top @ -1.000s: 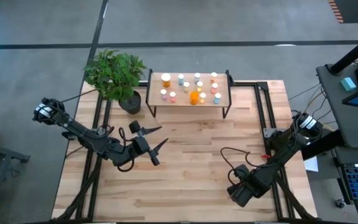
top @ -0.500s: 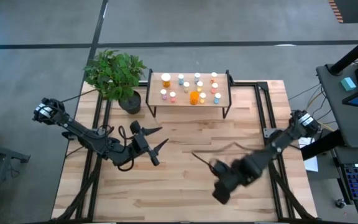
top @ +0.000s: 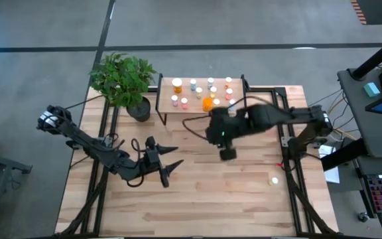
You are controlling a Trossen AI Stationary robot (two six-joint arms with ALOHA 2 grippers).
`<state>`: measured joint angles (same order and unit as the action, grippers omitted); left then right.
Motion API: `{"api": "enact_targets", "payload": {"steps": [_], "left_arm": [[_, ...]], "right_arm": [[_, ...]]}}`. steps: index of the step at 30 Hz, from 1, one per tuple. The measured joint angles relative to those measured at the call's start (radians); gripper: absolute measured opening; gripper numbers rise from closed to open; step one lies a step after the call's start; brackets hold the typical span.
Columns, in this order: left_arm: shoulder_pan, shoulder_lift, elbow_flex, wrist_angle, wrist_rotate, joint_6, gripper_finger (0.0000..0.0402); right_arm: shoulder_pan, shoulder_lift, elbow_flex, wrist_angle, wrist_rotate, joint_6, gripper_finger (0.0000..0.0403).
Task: Pick and place medicine bottles onto shelf by color
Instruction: Put the transparent pill bottle on the shelf
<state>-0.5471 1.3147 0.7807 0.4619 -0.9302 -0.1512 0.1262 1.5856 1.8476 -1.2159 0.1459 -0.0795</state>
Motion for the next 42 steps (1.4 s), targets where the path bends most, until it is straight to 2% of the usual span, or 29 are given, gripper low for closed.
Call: {"api": "enact_targets", "payload": {"steps": [4, 7, 10, 14, 16, 17, 19, 22, 24, 25, 29, 32, 35, 42], "left_arm": [[-0.013, -0.044, 0.000, 0.003, -0.003, 0.035, 0.0226], [-0.017, -0.060, 0.000, -0.001, -0.004, 0.069, 0.0226], [-0.017, -0.069, 0.000, 0.002, -0.005, 0.079, 0.0226], [-0.017, -0.064, 0.000, -0.001, -0.005, 0.079, 0.0226], [-0.017, -0.054, 0.000, 0.000, -0.005, 0.079, 0.0226], [-0.017, -0.046, -0.001, -0.001, -0.005, 0.079, 0.0226], [-0.017, -0.021, -0.002, 0.000, -0.005, 0.079, 0.0226], [-0.024, 0.023, -0.002, -0.002, -0.005, 0.079, 0.0226], [-0.030, 0.049, -0.001, -0.001, -0.005, 0.079, 0.0226], [-0.031, 0.060, 0.002, -0.002, -0.005, 0.079, 0.0226], [-0.032, 0.069, 0.008, 0.001, -0.006, 0.078, 0.0226], [-0.032, 0.064, 0.008, 0.001, -0.009, 0.078, 0.0226], [-0.031, 0.056, 0.008, 0.002, -0.010, 0.078, 0.0226], [-0.031, 0.055, 0.006, -0.001, -0.012, 0.078, 0.0226]], "right_arm": [[-0.054, 0.000, 0.074, 0.001, 0.097, -0.616, 0.0137], [-0.078, 0.002, 0.096, 0.001, 0.134, -0.955, 0.0138], [-0.104, 0.014, 0.100, 0.009, 0.146, -1.114, 0.0138], [-0.116, 0.046, 0.116, 0.027, 0.155, -1.108, 0.0138], [-0.108, 0.055, 0.124, 0.034, 0.157, -1.063, 0.0138], [-0.095, 0.057, 0.124, 0.045, 0.161, -0.991, 0.0138], [-0.071, 0.062, 0.125, 0.067, 0.133, -0.734, 0.0136], [-0.043, 0.071, 0.115, 0.049, -0.002, -0.235, 0.0129], [-0.018, 0.072, 0.076, 0.015, -0.116, -0.018, 0.0129], [-0.001, 0.072, 0.046, -0.008, -0.141, 0.035, 0.0130], [0.064, 0.083, -0.114, -0.013, -0.155, 0.097, 0.0136], [0.081, 0.115, -0.191, 0.015, -0.146, 0.203, 0.0137], [0.075, 0.164, -0.214, 0.056, -0.144, 0.264, 0.0137], [0.043, 0.290, -0.176, 0.034, -0.173, 0.225, 0.0138]]}}
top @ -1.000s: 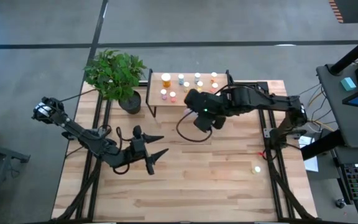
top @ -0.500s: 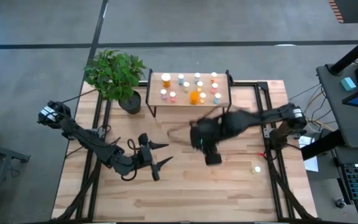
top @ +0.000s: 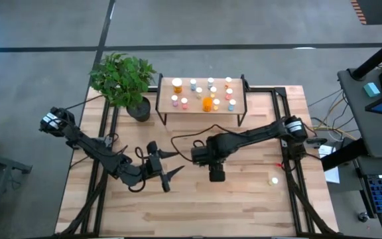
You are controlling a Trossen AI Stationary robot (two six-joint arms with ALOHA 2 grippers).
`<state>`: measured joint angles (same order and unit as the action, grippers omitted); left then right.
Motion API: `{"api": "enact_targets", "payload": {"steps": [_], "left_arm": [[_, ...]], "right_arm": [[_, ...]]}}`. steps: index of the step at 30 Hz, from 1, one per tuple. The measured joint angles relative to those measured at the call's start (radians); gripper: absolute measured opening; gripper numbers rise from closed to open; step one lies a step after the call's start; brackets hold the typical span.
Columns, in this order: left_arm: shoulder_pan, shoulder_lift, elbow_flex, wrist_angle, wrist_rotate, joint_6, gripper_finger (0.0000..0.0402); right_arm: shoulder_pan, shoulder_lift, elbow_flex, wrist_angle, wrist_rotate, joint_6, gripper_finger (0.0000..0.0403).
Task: Pick and place medicine bottles onto shelf by color
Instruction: Put the transparent pill bottle on the shelf
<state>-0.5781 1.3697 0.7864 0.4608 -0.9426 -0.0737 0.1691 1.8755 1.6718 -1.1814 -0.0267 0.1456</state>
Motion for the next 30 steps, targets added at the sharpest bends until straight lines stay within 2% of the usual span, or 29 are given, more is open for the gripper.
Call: {"api": "enact_targets", "payload": {"steps": [7, 14, 19, 30], "left_arm": [[-0.001, -0.003, -0.002, -0.001, 0.003, 0.001, 0.0226], [-0.004, -0.007, -0.003, -0.004, 0.007, 0.009, 0.0226], [-0.007, -0.014, -0.003, 0.002, 0.001, 0.012, 0.0226], [-0.075, -0.099, -0.003, -0.106, 0.003, -0.022, 0.0226]], "right_arm": [[-0.003, 0.072, 0.065, 0.009, 0.001, -0.018, 0.0139], [-0.003, 0.138, 0.068, -0.006, 0.002, -0.030, 0.0139], [-0.002, 0.137, 0.062, -0.004, 0.000, -0.024, 0.0141], [-0.006, 0.132, 0.060, 0.039, 0.001, -0.015, 0.0204]]}}
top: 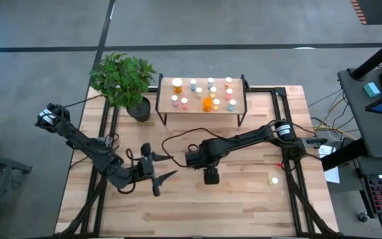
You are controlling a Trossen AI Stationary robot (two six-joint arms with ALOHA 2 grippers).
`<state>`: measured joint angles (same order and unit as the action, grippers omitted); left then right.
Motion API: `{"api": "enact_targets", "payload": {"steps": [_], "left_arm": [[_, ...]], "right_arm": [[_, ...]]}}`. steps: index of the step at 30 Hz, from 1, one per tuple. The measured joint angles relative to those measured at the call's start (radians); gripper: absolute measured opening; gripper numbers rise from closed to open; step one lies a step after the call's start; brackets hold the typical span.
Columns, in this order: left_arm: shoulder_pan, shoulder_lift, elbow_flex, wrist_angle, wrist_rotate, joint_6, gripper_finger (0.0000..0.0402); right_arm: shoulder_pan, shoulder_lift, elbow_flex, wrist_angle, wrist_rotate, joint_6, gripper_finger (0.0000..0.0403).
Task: Pick and place medicine bottles onto shelf by color
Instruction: Put the transparent pill bottle on the shelf
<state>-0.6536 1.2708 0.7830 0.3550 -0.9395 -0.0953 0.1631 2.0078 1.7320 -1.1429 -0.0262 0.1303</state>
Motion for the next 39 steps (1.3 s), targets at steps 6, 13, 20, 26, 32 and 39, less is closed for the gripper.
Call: {"api": "enact_targets", "payload": {"steps": [6, 13, 20, 26, 32, 39], "left_arm": [[-0.015, 0.003, -0.001, -0.005, 0.001, -0.001, 0.0226], [-0.015, 0.009, -0.002, -0.006, 0.002, -0.001, 0.0226], [-0.014, 0.009, -0.002, -0.006, 0.001, -0.003, 0.0226], [-0.014, 0.029, -0.003, -0.003, 0.006, -0.088, 0.0226], [-0.009, 0.113, 0.005, 0.041, 0.034, -0.116, 0.0226], [0.063, 0.232, 0.012, 0.208, 0.085, -0.066, 0.0233]], "right_arm": [[0.001, -0.079, -0.001, -0.006, 0.000, -0.002, 0.0215], [0.020, -0.220, -0.034, 0.029, 0.003, 0.000, 0.0210], [0.044, -0.352, -0.132, 0.148, 0.004, -0.013, 0.0209], [0.109, -0.511, -0.361, 0.335, 0.056, -0.039, 0.0206], [0.202, -0.683, -0.641, 0.608, 0.136, -0.036, 0.0201], [0.225, -0.822, -0.920, 0.988, 0.157, -0.142, 0.0201]]}}
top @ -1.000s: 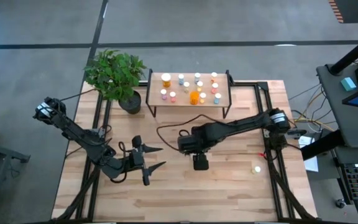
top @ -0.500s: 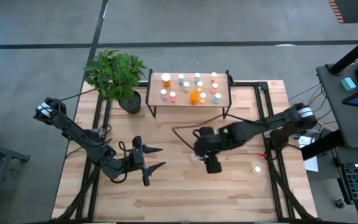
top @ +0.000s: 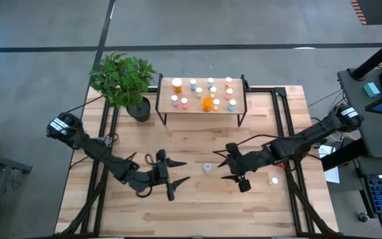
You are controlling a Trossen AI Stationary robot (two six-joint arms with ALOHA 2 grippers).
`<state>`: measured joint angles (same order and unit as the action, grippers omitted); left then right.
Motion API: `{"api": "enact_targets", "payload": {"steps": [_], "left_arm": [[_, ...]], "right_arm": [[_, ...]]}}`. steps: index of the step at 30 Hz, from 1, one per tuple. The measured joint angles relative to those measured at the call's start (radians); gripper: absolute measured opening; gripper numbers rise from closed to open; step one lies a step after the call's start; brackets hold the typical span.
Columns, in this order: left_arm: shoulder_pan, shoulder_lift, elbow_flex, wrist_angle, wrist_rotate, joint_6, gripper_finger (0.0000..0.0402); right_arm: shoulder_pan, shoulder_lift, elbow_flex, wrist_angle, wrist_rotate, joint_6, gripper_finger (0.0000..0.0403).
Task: Pick and place medicine bottles onto shelf by color
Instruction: Put the transparent pill bottle on the shelf
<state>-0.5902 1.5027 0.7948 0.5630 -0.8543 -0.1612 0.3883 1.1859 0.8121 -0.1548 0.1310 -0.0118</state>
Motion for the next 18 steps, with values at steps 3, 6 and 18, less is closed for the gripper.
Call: {"api": "enact_targets", "payload": {"steps": [3, 6, 18], "left_arm": [[0.061, 0.050, 0.031, 0.009, 0.115, -0.028, 0.0253], [0.127, 0.132, 0.072, 0.009, 0.203, -0.043, 0.0279], [0.240, 0.416, 0.244, 0.002, 0.336, -0.011, 0.0306]], "right_arm": [[-0.011, -0.046, -0.081, 0.144, 0.000, -0.098, 0.0201], [-0.036, -0.091, -0.139, 0.306, 0.000, -0.198, 0.0201], [-0.273, -0.231, -0.198, 0.539, -0.348, -0.367, 0.0201]]}}
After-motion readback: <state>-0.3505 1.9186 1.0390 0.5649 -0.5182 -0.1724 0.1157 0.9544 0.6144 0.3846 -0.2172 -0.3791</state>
